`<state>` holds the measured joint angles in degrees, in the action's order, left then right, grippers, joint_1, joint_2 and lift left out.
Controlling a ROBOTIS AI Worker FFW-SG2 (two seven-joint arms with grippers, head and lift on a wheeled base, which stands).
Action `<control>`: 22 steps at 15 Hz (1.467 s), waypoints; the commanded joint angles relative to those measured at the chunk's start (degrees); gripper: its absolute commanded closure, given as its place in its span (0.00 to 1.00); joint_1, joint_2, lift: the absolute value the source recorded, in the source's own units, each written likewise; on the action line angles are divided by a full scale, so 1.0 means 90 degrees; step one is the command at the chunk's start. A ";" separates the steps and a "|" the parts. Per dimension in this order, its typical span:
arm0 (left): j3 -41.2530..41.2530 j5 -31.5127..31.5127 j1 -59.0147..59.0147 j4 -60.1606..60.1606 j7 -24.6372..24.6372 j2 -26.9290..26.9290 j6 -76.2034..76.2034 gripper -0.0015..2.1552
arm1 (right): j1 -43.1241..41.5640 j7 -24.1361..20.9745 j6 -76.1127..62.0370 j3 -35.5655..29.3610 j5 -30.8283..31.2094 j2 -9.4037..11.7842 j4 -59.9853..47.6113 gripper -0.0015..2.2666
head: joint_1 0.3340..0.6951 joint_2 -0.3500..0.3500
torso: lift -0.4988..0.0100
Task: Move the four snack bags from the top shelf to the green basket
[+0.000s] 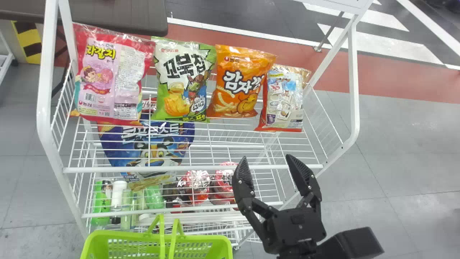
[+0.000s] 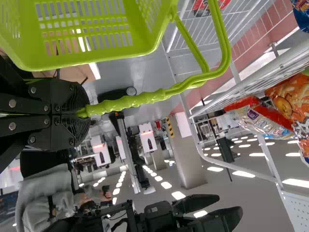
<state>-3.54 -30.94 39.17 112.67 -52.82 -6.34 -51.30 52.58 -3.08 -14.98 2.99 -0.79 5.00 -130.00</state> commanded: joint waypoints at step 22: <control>-0.0095 -0.0234 -0.0231 -0.0156 -0.0157 -0.0263 0.0001 0.83 | -0.6233 0.1240 0.3731 0.1758 -0.0430 -0.0562 0.4015 0.06 | 1.00 0.45 | 0.98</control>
<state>-4.40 -33.02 37.28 111.50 -54.12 -8.70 -51.29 -1.71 8.02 17.72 18.56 -5.06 0.19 -95.59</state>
